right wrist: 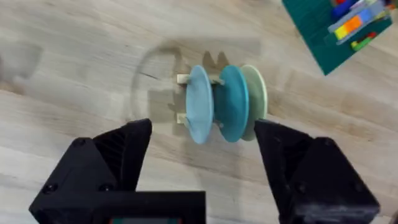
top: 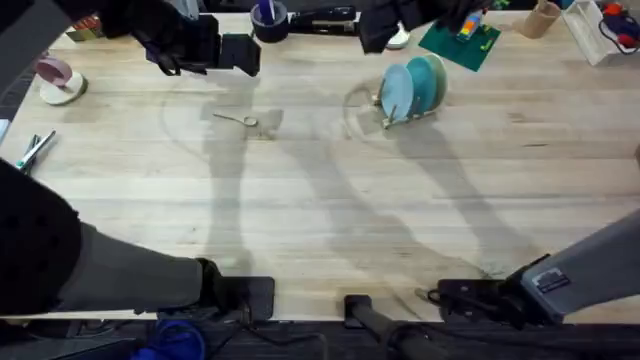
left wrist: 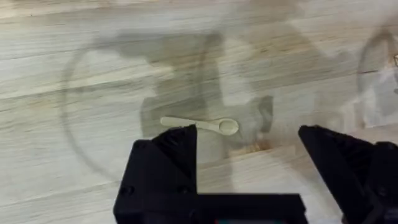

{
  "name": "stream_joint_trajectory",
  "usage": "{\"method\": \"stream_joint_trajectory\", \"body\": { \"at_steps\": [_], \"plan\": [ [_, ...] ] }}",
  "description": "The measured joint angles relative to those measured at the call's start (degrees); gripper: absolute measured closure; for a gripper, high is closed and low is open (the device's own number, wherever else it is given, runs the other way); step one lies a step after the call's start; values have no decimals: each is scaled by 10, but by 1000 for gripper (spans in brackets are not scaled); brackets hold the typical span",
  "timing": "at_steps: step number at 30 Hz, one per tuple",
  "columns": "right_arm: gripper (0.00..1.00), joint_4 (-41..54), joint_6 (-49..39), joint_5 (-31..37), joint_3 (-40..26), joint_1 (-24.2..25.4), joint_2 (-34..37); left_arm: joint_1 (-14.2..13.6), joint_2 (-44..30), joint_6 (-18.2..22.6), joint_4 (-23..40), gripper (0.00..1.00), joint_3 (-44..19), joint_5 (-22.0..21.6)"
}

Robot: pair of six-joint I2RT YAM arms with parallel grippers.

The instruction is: Pick up the plates from the table one by one and place each into a slot on the dish rack.

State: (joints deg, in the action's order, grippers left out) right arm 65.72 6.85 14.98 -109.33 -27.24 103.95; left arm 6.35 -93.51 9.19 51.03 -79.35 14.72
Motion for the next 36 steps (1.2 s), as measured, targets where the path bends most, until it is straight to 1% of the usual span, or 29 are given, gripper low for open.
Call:
{"method": "stream_joint_trajectory", "body": {
  "at_steps": [3,9,14,17,23,25,30,33,36],
  "plan": [
    [9,6,0,0,-15,0,-13,0,0,0,0,6,0,0],
    [7,20,0,0,-16,0,-26,0,3,0,1,6,0,0],
    [9,42,0,0,-16,3,-62,0,33,0,18,6,0,-4],
    [9,56,0,0,-16,18,-97,0,62,0,34,6,0,-10],
    [8,80,0,0,-11,73,-160,0,119,0,81,6,0,-13],
    [9,75,-3,0,9,87,-182,0,137,0,90,6,0,-13],
    [12,46,-14,0,101,111,-240,0,190,0,100,6,0,-14],
    [10,33,-22,0,151,114,-260,0,223,0,100,6,0,-15],
    [7,29,-28,0,173,114,-264,0,250,0,101,6,0,-15]
  ]
}}
